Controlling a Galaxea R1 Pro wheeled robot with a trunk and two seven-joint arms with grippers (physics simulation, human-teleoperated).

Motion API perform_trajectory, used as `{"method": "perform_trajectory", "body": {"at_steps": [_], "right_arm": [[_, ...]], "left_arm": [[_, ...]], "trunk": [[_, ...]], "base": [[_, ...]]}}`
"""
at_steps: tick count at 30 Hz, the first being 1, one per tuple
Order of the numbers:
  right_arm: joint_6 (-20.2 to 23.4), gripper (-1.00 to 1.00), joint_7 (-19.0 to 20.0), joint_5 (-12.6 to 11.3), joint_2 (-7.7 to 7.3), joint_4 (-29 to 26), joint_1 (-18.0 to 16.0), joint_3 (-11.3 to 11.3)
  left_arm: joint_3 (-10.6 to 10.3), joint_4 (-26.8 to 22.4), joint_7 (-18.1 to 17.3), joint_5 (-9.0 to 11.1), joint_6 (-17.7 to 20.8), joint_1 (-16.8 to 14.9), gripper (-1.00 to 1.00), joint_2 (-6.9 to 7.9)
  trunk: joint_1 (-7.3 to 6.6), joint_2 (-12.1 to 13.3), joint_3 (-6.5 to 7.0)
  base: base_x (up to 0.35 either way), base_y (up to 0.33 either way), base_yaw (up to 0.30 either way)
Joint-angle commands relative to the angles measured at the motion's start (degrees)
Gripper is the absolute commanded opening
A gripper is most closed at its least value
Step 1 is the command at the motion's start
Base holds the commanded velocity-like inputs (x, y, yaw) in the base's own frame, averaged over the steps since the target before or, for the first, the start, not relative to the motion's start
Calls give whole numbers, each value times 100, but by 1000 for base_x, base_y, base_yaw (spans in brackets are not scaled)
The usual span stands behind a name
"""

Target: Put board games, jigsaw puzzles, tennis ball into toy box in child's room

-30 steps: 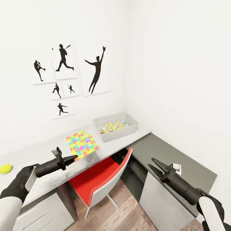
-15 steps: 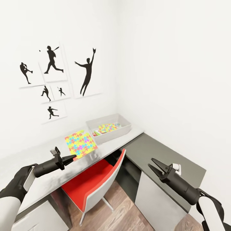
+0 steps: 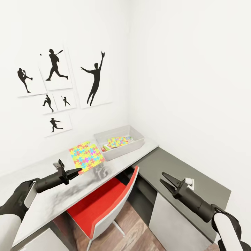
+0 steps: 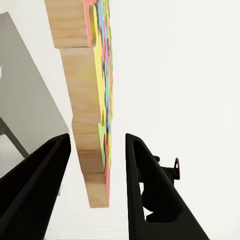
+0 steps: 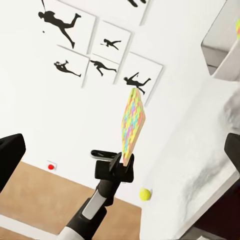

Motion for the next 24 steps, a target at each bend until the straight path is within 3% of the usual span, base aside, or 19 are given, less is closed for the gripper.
{"method": "perform_trajectory", "body": {"at_steps": [1, 16, 24], "right_arm": [[31, 100, 12, 5, 1, -2, -6, -4], [21, 100, 2, 5, 1, -2, -6, 3], [0, 100, -3, 7, 1, -2, -6, 104]], "left_arm": [[-1, 1, -14, 11, 59, -5, -100, 3], [0, 1, -20, 20, 59, -3, -100, 10], [0, 1, -20, 19, 56, 4, -100, 10]], "trunk": [[6, -12, -12], [6, -12, 69], [6, -12, 73]], "base": [[265, 189, -5], [261, 217, -174], [56, 19, -19]]}}
